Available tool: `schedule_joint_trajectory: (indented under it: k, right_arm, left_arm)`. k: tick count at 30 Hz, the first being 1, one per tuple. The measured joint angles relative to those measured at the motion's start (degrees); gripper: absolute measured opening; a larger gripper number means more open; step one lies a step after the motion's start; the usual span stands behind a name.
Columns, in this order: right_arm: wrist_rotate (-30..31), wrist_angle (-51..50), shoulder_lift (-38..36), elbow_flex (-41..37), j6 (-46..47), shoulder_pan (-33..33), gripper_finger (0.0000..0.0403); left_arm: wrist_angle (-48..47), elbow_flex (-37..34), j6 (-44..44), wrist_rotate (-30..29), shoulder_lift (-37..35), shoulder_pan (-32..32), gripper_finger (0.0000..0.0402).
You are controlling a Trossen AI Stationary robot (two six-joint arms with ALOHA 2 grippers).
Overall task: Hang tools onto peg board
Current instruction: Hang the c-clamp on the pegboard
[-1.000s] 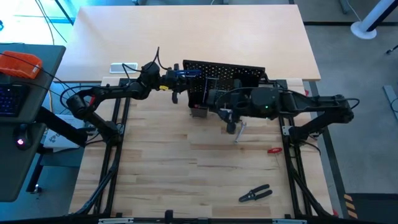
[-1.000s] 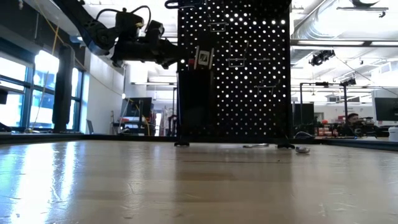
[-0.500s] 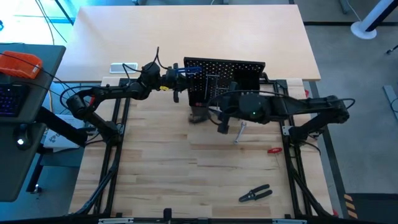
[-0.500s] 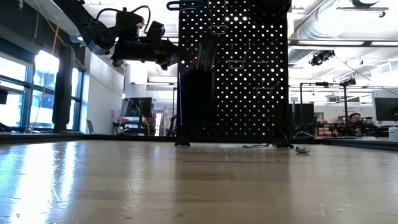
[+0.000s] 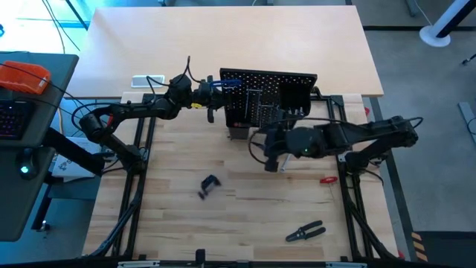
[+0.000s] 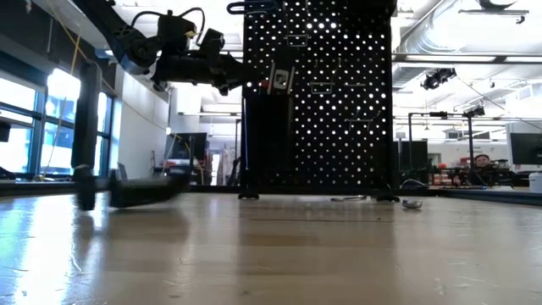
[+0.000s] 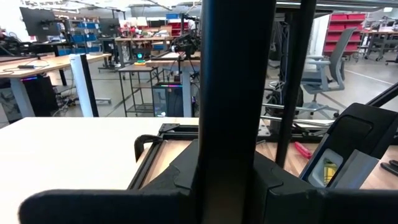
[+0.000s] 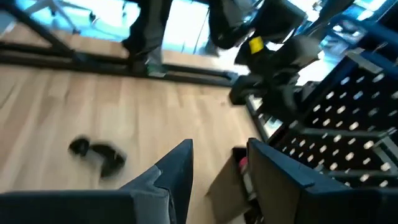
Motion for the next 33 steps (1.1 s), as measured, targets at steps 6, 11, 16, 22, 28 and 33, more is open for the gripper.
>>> schedule_joint_trajectory:
  k: [6, 11, 16, 22, 28, 33]
  right_arm:
    - [-2.6, -7.6, 0.0, 0.0, 6.8, 3.1, 0.0146]
    - [-4.0, -10.6, 0.3, -3.5, 12.2, 6.3, 0.0146]
    - [-5.8, -4.0, 0.3, -12.4, 15.1, 7.7, 0.0146]
    - [-9.5, 15.3, 0.4, -26.3, 15.5, 8.0, 0.0146]
    - [-10.0, 27.5, 0.4, -35.8, 16.4, 7.9, 0.0146]
    - [-10.0, 33.4, 0.7, -40.3, 16.6, 8.0, 0.0146]
  left_arm:
    - [-0.1, 0.0, 0.0, 0.0, 0.0, 0.0, 0.0057]
    - [-0.1, 0.0, 0.0, 0.1, 0.0, 0.0, 0.0057]
    - [-1.2, 0.0, -1.2, 0.7, 0.0, 0.0, 0.0080]
    - [-1.1, -0.1, -1.6, 1.6, -0.1, 0.1, 0.0176]
    - [-7.1, -0.3, 0.3, 1.7, -4.1, 0.5, 0.0227]
    - [-22.3, -0.2, 6.0, 0.8, -11.3, 1.1, 0.0235]
